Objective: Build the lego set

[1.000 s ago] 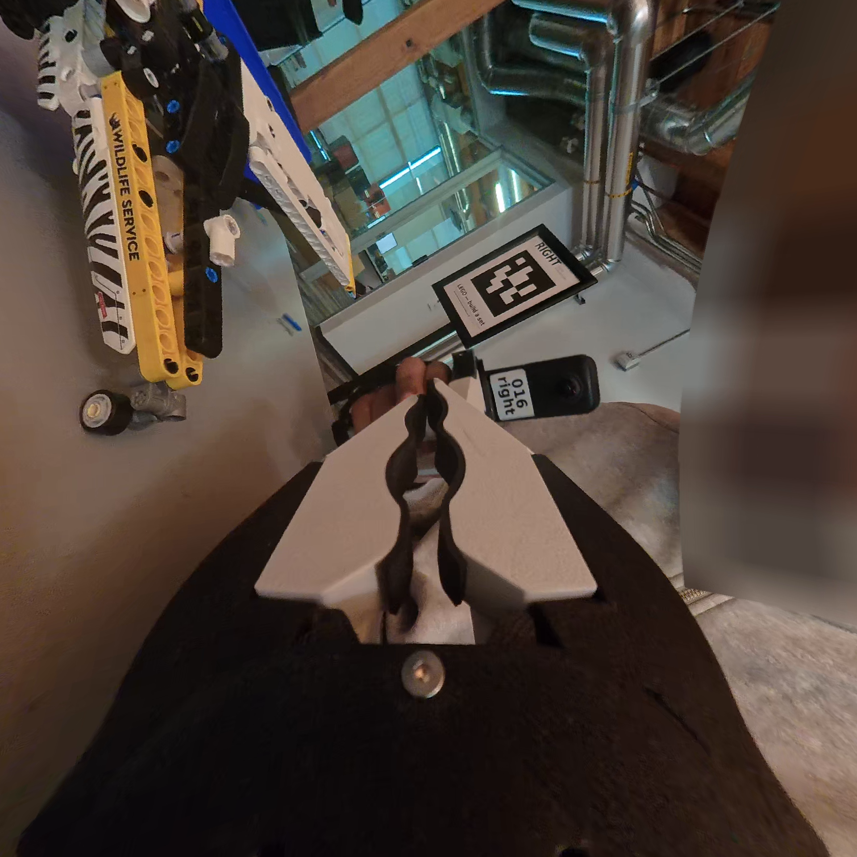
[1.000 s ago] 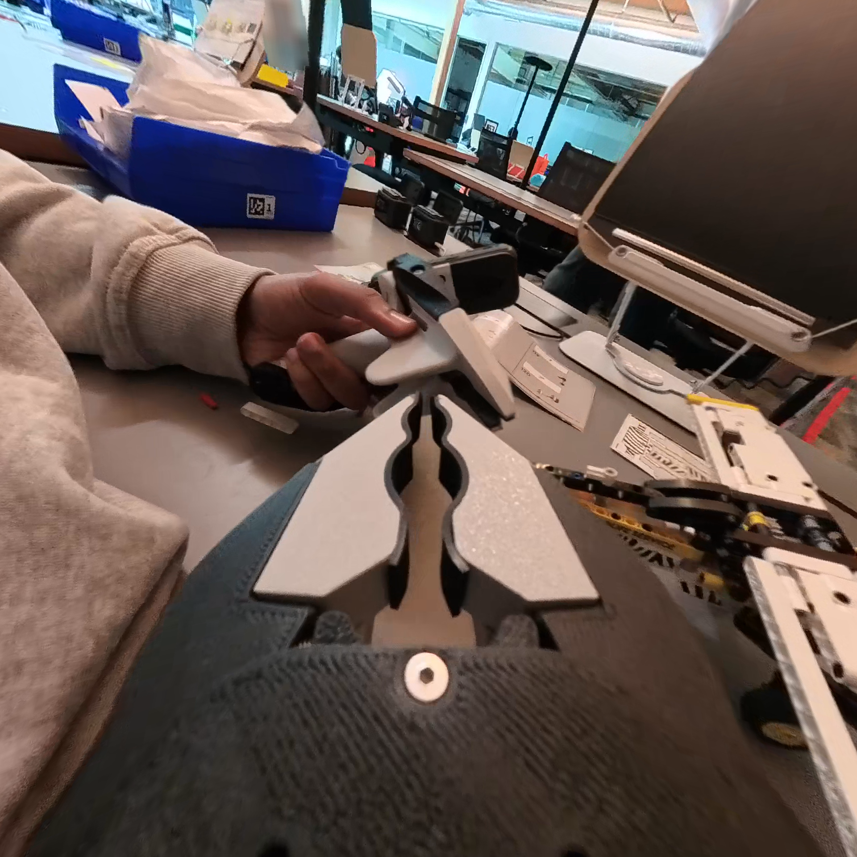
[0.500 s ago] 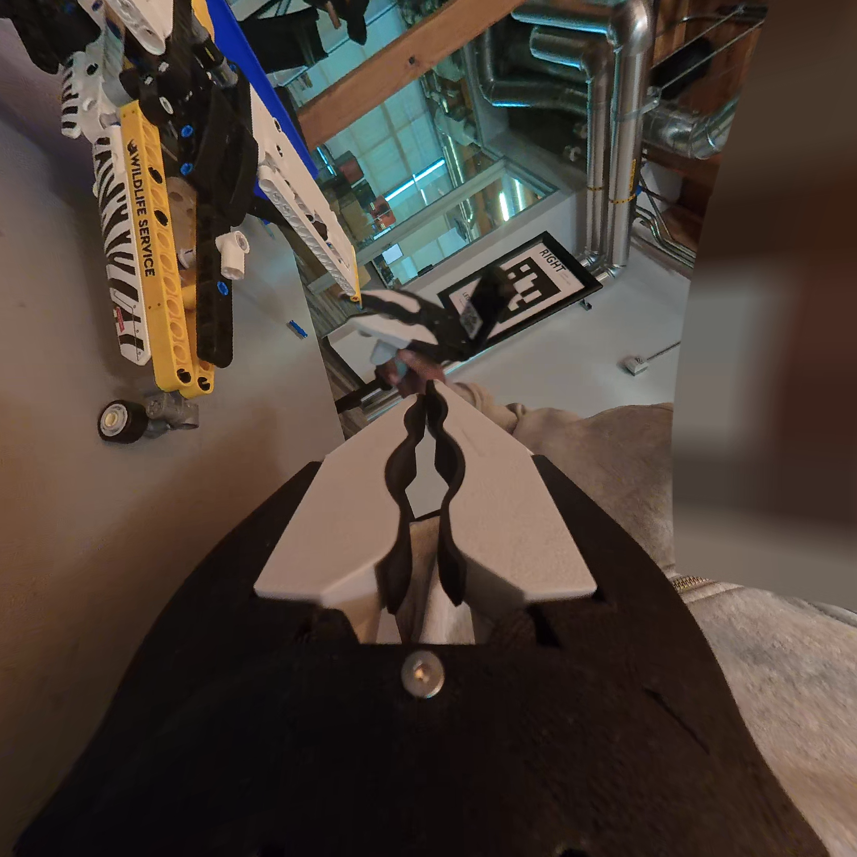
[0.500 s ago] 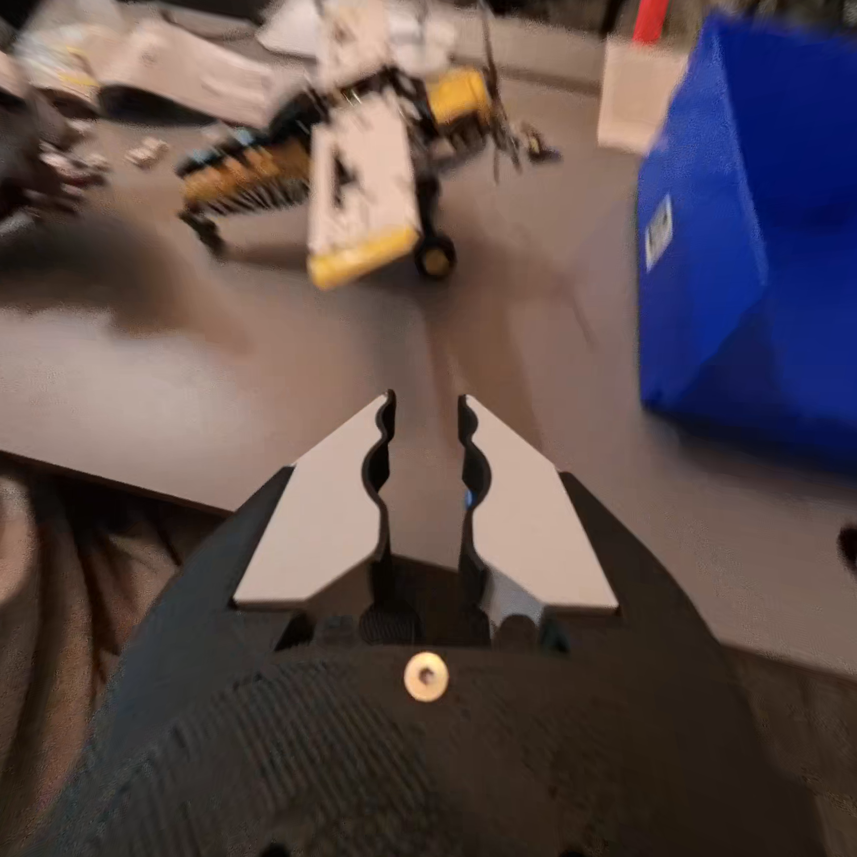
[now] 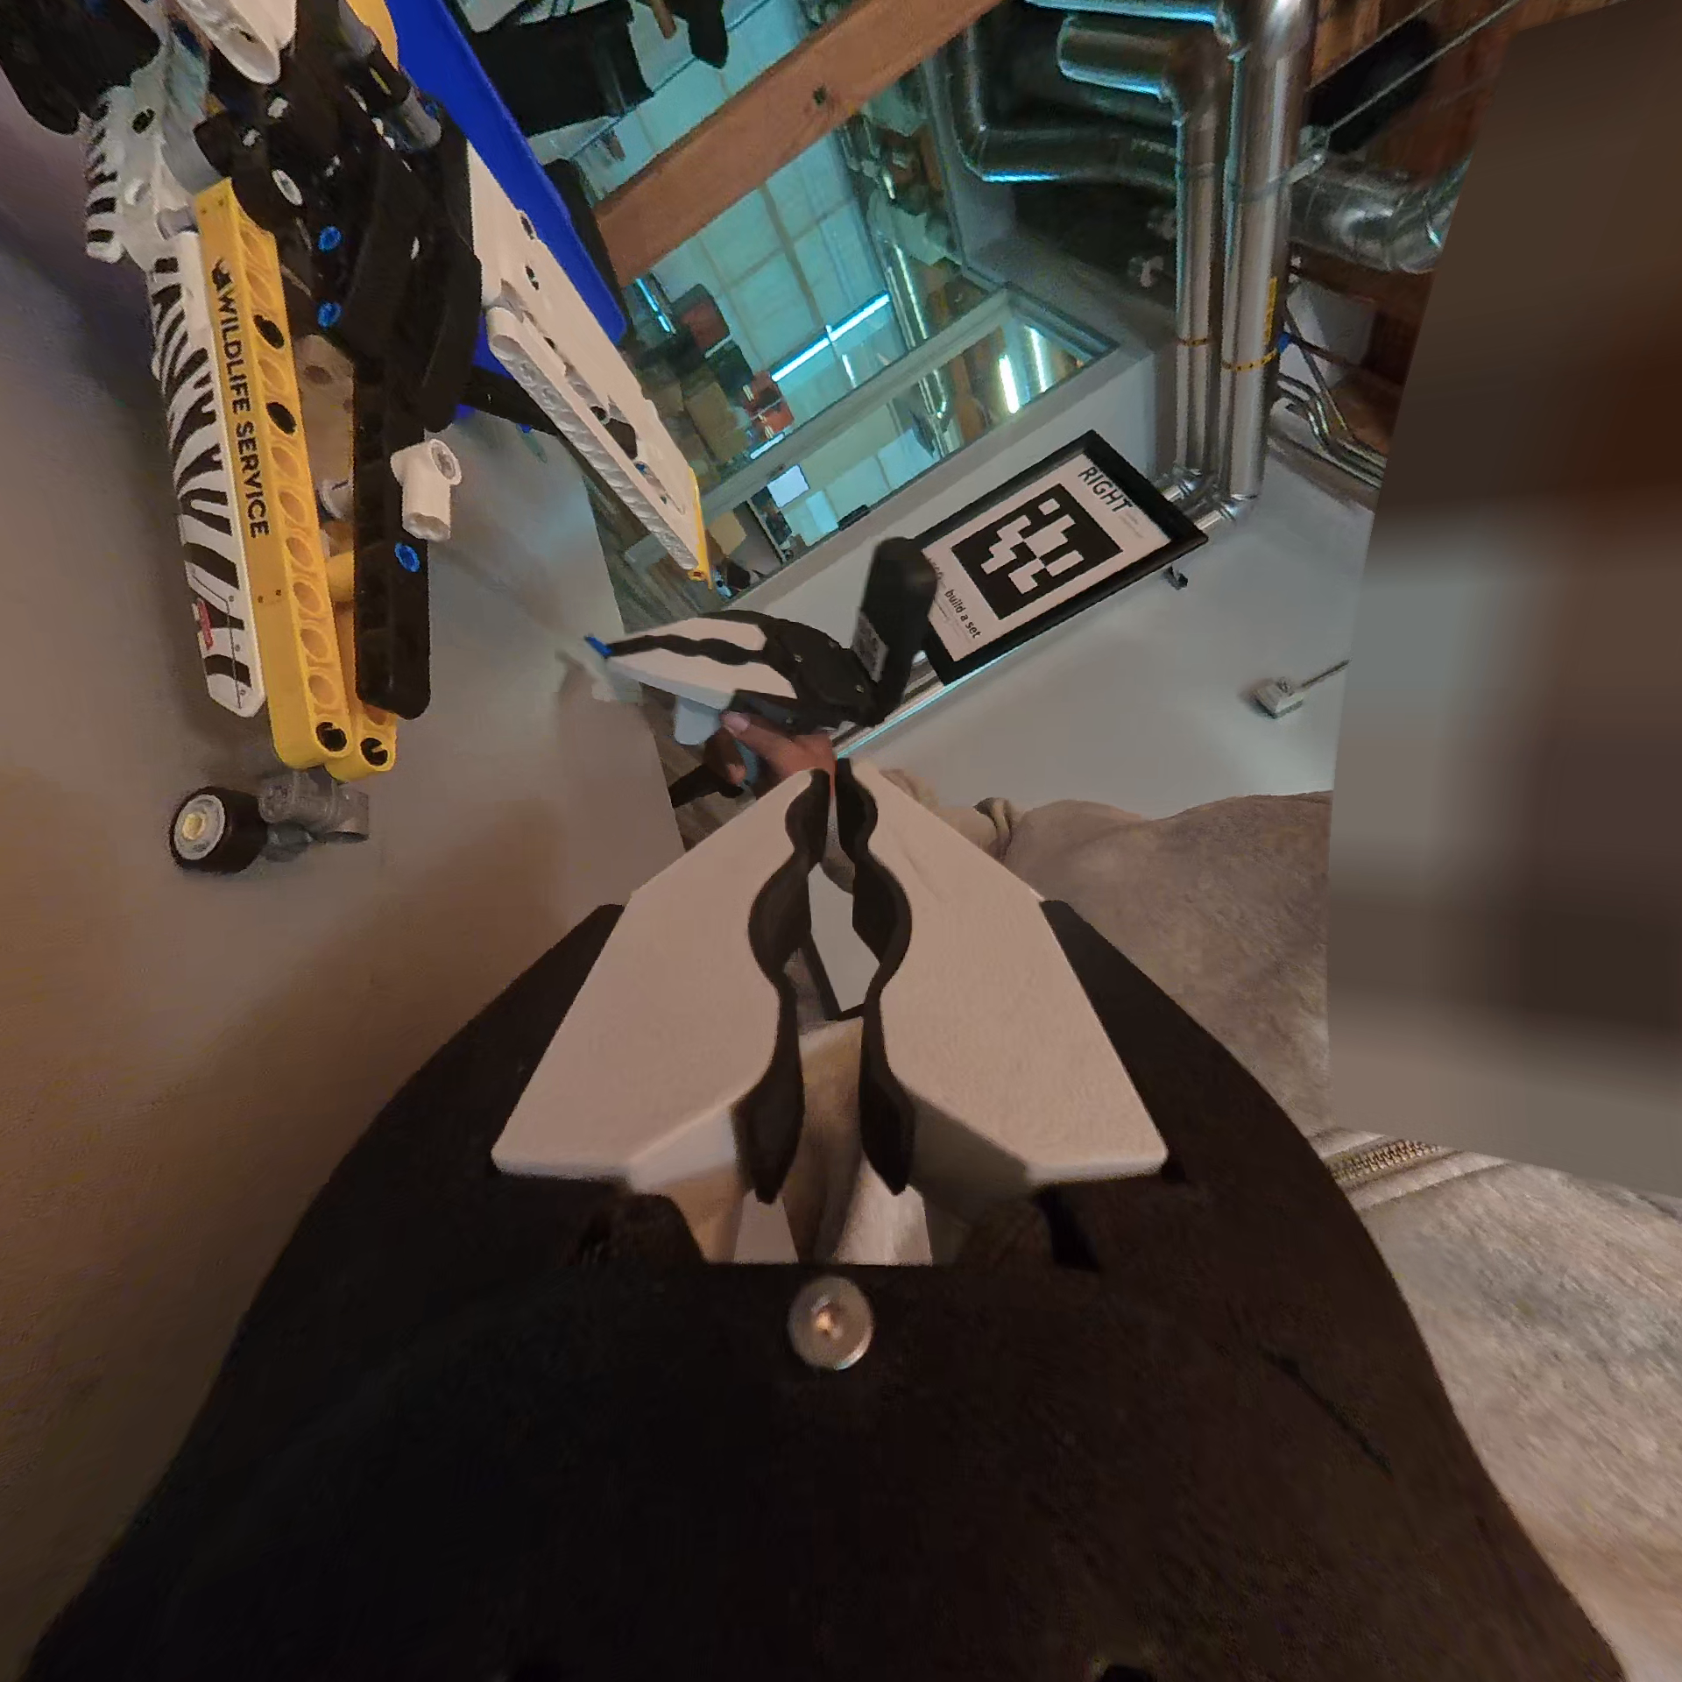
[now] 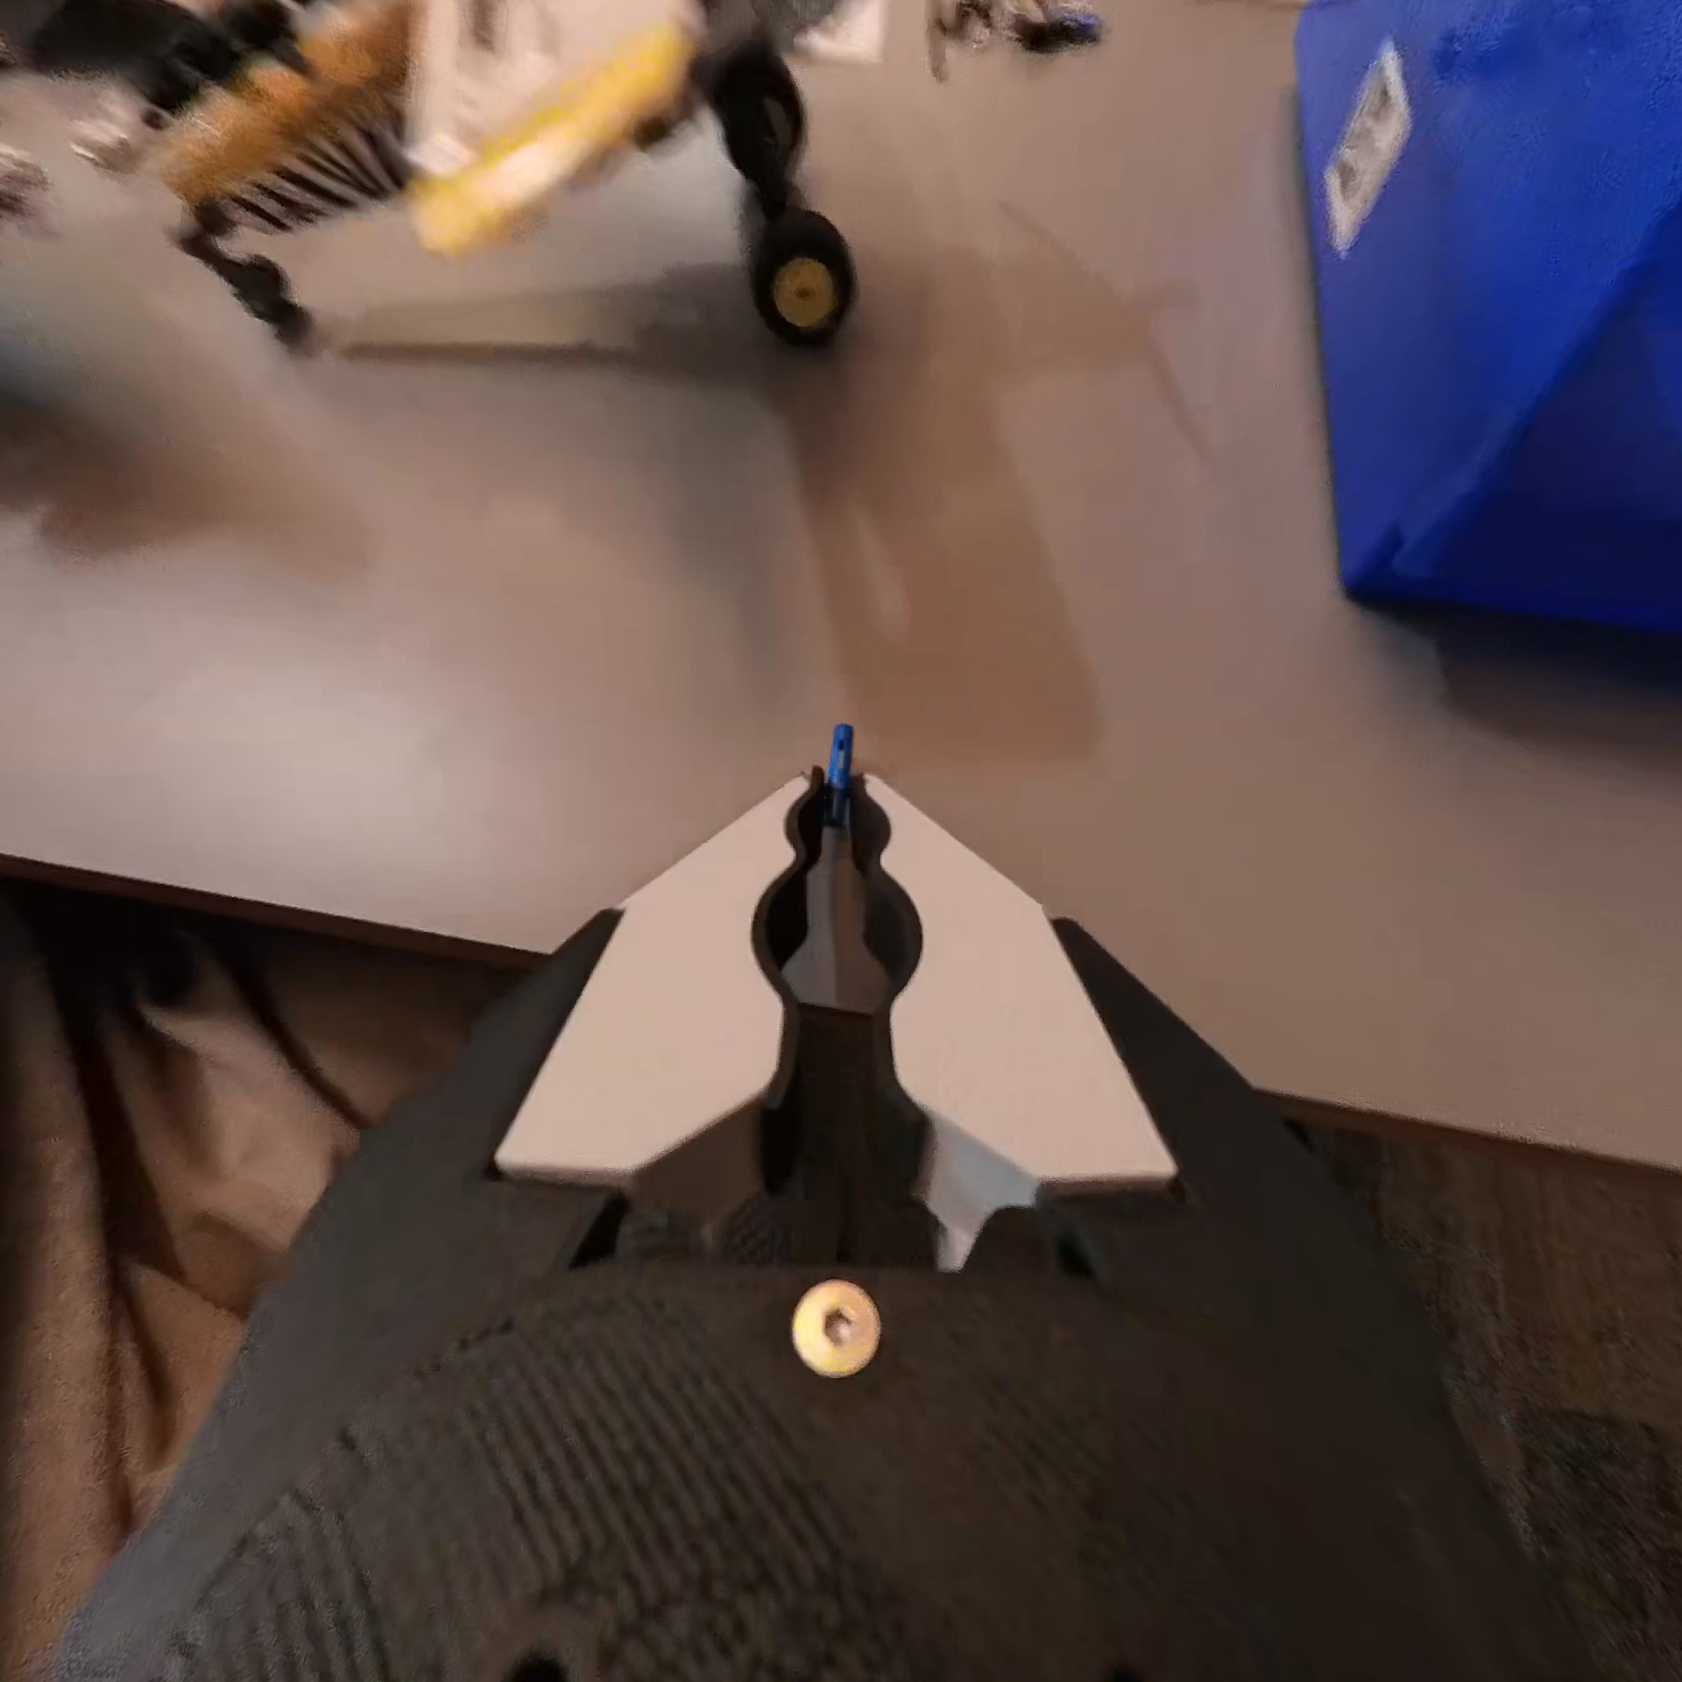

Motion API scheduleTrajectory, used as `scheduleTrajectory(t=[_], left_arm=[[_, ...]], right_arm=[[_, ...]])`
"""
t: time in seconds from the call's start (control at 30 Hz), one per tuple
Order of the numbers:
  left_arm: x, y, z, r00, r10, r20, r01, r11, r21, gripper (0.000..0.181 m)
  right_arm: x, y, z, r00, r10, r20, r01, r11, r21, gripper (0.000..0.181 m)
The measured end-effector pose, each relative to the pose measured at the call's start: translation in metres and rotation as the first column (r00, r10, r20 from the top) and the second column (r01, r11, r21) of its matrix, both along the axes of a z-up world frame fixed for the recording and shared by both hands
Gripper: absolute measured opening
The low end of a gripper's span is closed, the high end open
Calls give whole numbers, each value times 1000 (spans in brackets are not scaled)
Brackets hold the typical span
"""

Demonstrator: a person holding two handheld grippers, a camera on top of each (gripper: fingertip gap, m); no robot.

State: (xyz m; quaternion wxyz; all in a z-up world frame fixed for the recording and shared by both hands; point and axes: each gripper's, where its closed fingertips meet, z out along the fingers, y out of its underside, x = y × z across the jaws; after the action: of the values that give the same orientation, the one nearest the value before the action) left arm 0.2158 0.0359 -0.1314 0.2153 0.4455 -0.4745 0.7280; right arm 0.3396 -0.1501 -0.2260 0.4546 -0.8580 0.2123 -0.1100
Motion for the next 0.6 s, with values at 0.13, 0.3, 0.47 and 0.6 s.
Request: scheduleTrajectory(t=[0.13, 0.3, 0.47, 0.6], left_arm=[[1, -7, -5, 1000, 8, -1, -8, 999, 38, 23], [-12, -45, -15, 997, -78, 24, 73, 986, 147, 57], [-14, -44, -4, 998, -57, 0, 57, 997, 60, 31], [-13, -31, 4, 998, -53, -29, 51, 997, -58, 6]], right_arm=[[-58, 52, 37, 966, 237, 106, -242, 970, 37, 4], [-120, 124, 73, 838, 447, 314, -476, 879, 18, 4], [-142, 164, 84, 733, 489, 472, -549, 836, -13, 4], [-142, 169, 92, 685, 478, 549, -551, 834, -39, 4]])
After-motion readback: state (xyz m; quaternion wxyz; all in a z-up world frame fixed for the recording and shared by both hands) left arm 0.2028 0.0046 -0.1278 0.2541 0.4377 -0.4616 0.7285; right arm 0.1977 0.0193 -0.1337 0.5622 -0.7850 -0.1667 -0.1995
